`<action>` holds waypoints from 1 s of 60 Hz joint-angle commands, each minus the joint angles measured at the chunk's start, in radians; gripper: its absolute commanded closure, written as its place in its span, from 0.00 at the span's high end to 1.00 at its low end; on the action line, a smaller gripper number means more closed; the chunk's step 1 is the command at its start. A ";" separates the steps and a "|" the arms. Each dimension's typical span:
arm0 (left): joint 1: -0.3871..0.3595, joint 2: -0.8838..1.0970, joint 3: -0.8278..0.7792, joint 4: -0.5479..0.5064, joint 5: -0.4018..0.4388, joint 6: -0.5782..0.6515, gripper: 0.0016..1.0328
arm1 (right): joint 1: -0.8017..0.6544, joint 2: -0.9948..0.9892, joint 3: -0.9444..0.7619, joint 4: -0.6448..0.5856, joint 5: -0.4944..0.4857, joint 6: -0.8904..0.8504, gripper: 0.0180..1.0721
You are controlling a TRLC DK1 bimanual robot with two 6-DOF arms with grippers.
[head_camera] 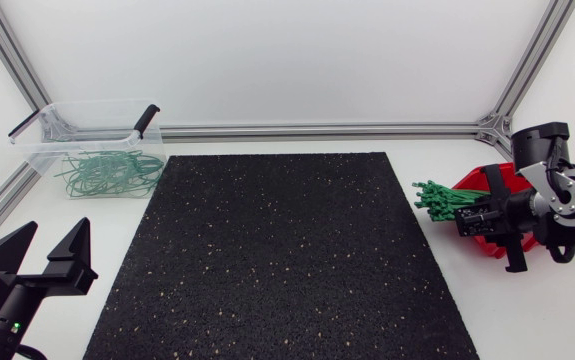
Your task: Take a green cable tie from the red box, thread the tail through the head to close it, then place it in the transparent bin on the left.
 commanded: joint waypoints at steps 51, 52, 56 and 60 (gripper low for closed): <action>0.003 -0.007 -0.039 -0.022 0.001 -0.006 0.97 | 0.163 -0.361 0.245 -0.506 -0.071 0.203 0.05; 0.004 -0.007 -0.039 -0.020 0.001 -0.005 0.97 | 0.168 -0.361 0.262 -0.528 -0.080 0.216 0.05; 0.004 -0.011 -0.039 -0.014 0.001 -0.003 0.97 | 0.188 -0.358 0.311 -0.592 -0.111 0.262 0.05; -0.007 -0.011 -0.029 -0.012 0.013 -0.003 0.97 | 0.219 -0.346 0.394 -0.700 -0.171 0.330 0.06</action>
